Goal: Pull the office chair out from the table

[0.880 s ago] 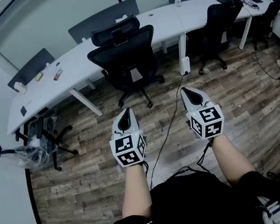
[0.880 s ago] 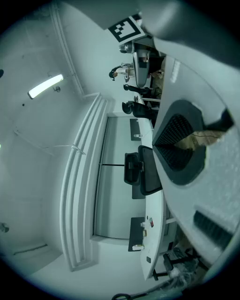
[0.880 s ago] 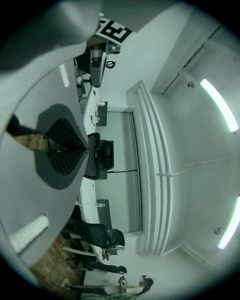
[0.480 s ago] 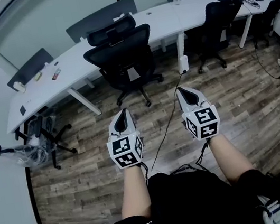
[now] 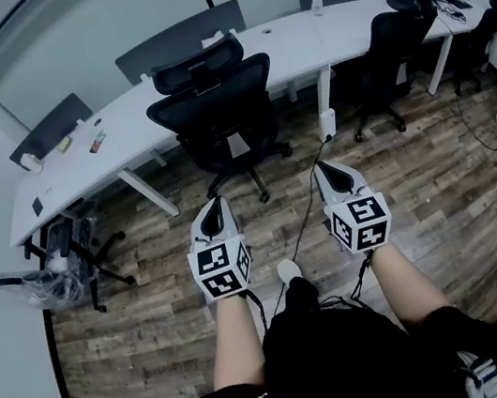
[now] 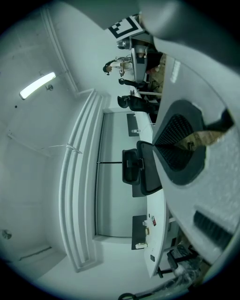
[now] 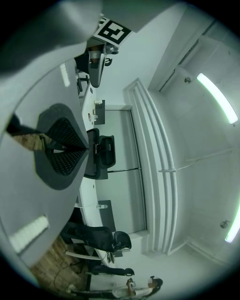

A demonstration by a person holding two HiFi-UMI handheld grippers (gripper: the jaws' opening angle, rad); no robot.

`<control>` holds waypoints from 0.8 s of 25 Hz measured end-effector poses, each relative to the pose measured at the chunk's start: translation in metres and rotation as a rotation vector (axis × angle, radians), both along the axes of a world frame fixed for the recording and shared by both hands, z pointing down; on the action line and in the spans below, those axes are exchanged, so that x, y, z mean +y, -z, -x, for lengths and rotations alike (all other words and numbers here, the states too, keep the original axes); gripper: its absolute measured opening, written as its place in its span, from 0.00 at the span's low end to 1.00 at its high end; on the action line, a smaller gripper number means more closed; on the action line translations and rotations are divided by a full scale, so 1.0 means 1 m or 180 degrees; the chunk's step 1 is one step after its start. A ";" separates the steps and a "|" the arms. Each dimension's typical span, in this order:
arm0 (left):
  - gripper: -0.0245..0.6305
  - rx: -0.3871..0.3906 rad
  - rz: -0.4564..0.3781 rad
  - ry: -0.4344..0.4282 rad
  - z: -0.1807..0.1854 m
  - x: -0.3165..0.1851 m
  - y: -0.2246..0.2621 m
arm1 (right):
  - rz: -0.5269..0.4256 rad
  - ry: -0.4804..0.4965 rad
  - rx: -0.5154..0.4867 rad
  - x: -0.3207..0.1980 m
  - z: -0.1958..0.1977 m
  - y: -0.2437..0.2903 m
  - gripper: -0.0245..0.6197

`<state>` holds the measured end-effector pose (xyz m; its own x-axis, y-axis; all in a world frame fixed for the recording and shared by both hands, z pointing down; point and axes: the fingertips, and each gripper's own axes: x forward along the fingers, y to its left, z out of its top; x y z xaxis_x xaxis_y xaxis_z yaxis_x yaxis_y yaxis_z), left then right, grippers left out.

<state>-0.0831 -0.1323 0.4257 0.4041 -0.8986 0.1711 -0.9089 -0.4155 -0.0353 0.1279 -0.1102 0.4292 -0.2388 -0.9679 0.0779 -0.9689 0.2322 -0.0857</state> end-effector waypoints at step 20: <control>0.05 -0.0105 -0.0015 -0.0130 0.037 -0.277 0.007 | 0.0072 0.0235 0.0341 -0.275 0.034 0.011 0.15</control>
